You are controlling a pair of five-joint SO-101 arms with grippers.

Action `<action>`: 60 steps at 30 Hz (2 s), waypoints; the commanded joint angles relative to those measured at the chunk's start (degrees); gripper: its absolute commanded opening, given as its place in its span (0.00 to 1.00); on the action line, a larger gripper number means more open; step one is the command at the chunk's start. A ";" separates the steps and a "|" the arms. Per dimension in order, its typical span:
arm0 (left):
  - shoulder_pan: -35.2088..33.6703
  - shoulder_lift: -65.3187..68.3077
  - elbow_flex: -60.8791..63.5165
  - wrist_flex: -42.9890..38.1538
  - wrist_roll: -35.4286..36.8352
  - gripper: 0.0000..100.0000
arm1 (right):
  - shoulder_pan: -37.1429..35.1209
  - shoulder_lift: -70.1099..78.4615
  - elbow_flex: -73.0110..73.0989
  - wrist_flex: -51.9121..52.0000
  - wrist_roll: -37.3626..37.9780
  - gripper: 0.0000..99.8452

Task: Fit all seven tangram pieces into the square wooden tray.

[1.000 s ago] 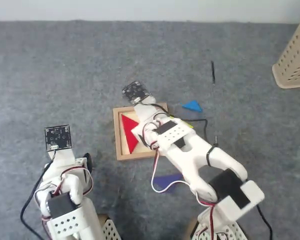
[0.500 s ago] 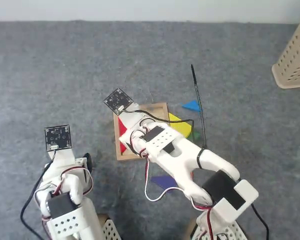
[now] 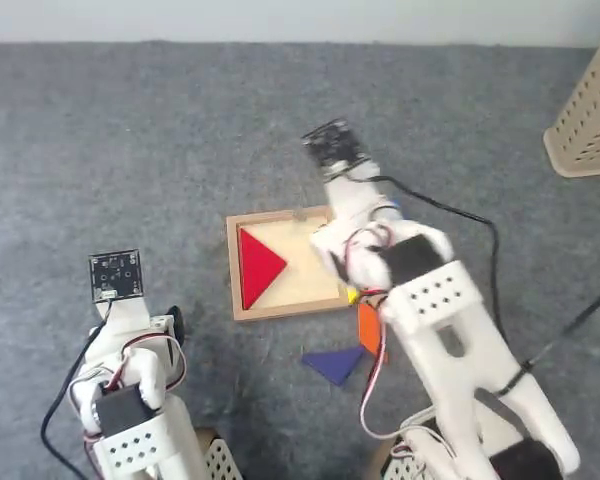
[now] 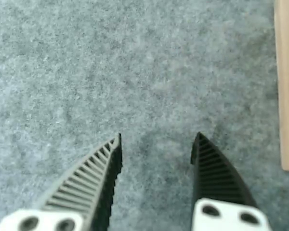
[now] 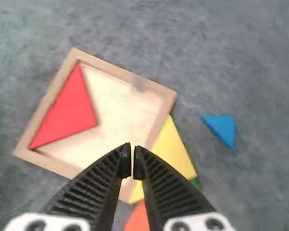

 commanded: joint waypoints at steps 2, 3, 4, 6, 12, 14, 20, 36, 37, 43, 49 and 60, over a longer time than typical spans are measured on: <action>0.00 -0.70 -1.10 0.18 0.53 0.23 | 4.97 4.44 -1.93 -0.13 2.81 0.14; 0.00 -0.70 -1.10 0.18 0.53 0.23 | 5.14 7.08 -2.37 -1.19 3.87 0.16; 0.00 -0.70 -1.10 0.18 0.53 0.23 | 5.32 9.89 -2.90 -2.07 4.75 0.17; 0.00 -0.70 -1.10 0.18 0.53 0.23 | 5.32 15.25 -4.84 -3.47 5.19 0.17; 0.00 -0.70 -1.10 0.18 0.53 0.23 | 5.41 27.65 -10.37 -4.44 5.19 0.17; 0.00 -0.70 -1.10 0.18 0.53 0.23 | 5.41 29.49 -10.81 -4.44 5.10 0.17; 0.00 -0.70 -1.10 0.18 0.53 0.23 | 5.32 31.43 -10.55 -3.91 4.92 0.22; 0.00 -0.70 -1.10 0.18 0.53 0.23 | 5.41 38.46 -9.32 -1.89 4.92 0.25; 0.00 -0.70 -1.10 0.18 0.53 0.23 | 5.41 38.46 -9.32 -1.89 4.92 0.25; 0.00 -0.70 -1.10 0.18 0.53 0.23 | 5.32 38.11 -10.29 0.66 4.92 0.12; 0.00 -0.70 -1.10 0.18 0.53 0.23 | 5.41 38.02 -10.55 0.66 4.92 0.07; 0.00 -0.70 -1.10 0.18 0.53 0.23 | 10.86 30.20 -14.51 8.66 4.75 0.02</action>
